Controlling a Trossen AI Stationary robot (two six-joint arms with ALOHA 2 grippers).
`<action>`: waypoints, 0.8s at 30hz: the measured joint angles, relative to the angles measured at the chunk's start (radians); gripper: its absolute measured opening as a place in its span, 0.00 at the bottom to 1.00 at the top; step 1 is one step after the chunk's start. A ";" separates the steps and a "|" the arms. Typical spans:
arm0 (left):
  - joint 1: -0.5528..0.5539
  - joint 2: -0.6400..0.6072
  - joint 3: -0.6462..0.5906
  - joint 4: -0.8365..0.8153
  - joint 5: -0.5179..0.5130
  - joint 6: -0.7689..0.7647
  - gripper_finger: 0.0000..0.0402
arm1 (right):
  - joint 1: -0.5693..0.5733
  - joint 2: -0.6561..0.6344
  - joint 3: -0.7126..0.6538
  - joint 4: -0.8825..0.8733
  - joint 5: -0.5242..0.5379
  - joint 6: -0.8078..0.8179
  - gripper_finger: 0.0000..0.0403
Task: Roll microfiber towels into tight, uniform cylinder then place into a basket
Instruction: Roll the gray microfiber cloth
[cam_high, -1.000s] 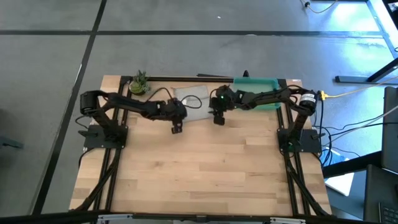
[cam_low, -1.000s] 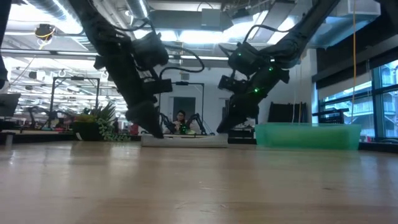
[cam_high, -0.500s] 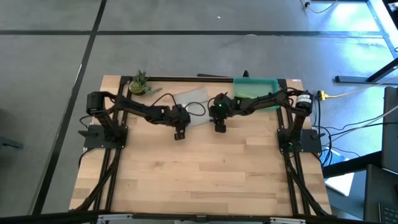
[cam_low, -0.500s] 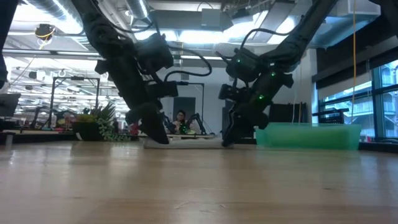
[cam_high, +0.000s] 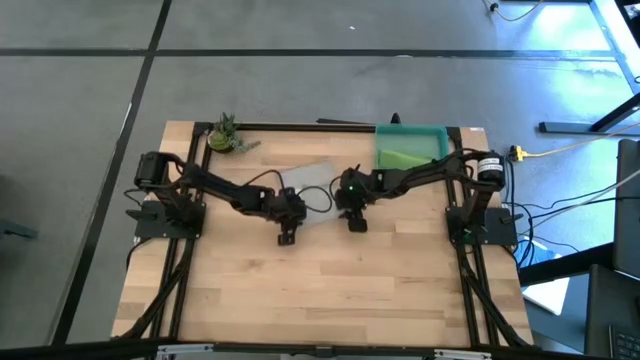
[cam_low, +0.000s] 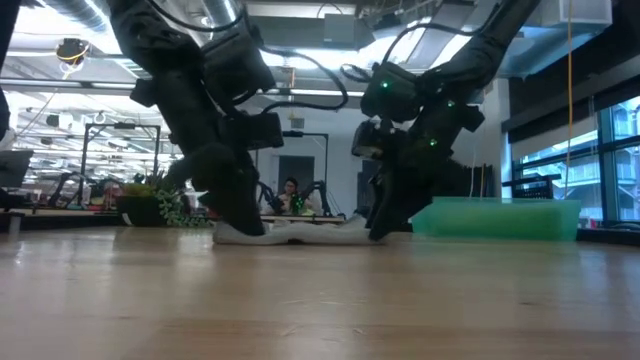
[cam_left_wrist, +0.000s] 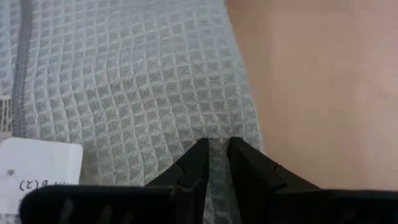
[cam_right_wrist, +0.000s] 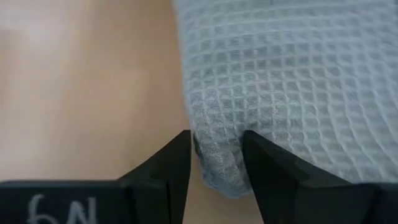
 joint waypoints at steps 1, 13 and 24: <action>-0.013 0.000 0.000 0.000 0.011 -0.014 0.16 | 0.013 0.000 -0.001 -0.003 -0.025 0.004 0.37; -0.176 0.000 0.000 0.004 0.088 -0.108 0.16 | 0.148 0.005 -0.004 -0.015 -0.183 0.114 0.37; -0.268 -0.090 -0.014 -0.059 -0.015 -0.150 0.16 | 0.225 0.005 0.023 -0.022 -0.174 0.161 0.37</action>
